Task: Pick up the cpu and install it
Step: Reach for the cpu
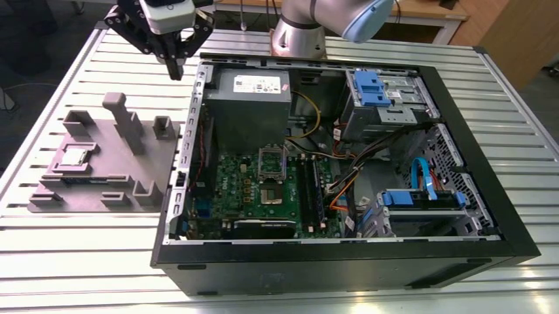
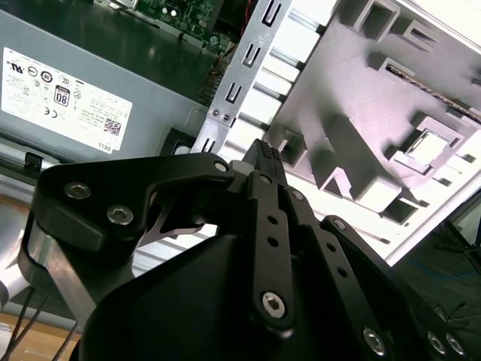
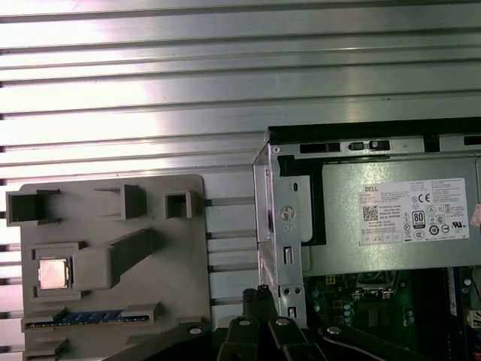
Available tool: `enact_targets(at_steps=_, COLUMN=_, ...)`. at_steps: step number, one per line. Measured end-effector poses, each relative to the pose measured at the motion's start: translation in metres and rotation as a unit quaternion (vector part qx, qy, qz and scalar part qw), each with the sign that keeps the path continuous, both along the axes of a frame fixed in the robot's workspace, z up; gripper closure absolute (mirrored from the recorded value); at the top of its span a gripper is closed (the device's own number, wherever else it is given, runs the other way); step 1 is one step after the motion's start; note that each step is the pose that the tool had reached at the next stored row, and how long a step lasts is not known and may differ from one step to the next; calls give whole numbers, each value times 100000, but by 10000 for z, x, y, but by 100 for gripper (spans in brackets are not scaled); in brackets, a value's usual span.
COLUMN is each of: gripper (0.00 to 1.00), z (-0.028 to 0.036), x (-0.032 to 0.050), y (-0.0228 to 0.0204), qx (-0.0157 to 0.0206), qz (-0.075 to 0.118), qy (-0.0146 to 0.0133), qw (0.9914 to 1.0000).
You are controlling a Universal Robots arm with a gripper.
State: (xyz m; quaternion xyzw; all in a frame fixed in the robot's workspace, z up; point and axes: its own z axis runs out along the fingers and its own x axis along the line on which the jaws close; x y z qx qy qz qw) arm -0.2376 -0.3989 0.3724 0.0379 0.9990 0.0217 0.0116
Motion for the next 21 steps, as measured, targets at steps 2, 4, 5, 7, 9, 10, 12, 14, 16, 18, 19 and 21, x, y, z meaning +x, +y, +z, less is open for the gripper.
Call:
enact_targets(at_steps=2, gripper=90, z=0, x=-5, y=0, qx=-2, qz=1, qy=1, qw=100000)
enact_targets(at_steps=4, gripper=90, z=0, x=-12, y=0, qx=-1, qz=2, qy=1, qw=100000)
enact_targets(at_steps=5, gripper=90, z=-1, x=-15, y=0, qx=0, qz=0, qy=0, qw=100000)
enact_targets(at_steps=7, gripper=90, z=-1, x=-19, y=0, qx=-4, qz=3, qy=4, qw=100000)
enact_targets(at_steps=9, gripper=90, z=-1, x=-24, y=0, qx=-3, qz=1, qy=3, qw=100000)
enact_targets(at_steps=10, gripper=90, z=-2, x=-27, y=0, qx=-1, qz=3, qy=0, qw=100000)
enact_targets(at_steps=12, gripper=90, z=-3, x=-30, y=0, qx=1, qz=2, qy=0, qw=100000)
enact_targets(at_steps=14, gripper=90, z=-4, x=-35, y=0, qx=-3, qz=4, qy=3, qw=100000)
enact_targets(at_steps=16, gripper=90, z=-6, x=-38, y=0, qx=-2, qz=1, qy=3, qw=100000)
enact_targets(at_steps=18, gripper=90, z=-6, x=-41, y=0, qx=-4, qz=0, qy=4, qw=100000)
enact_targets(at_steps=19, gripper=90, z=-7, x=-43, y=0, qx=-4, qz=0, qy=4, qw=100000)
enact_targets(at_steps=21, gripper=90, z=-8, x=-47, y=0, qx=-1, qz=0, qy=-1, qw=100000)
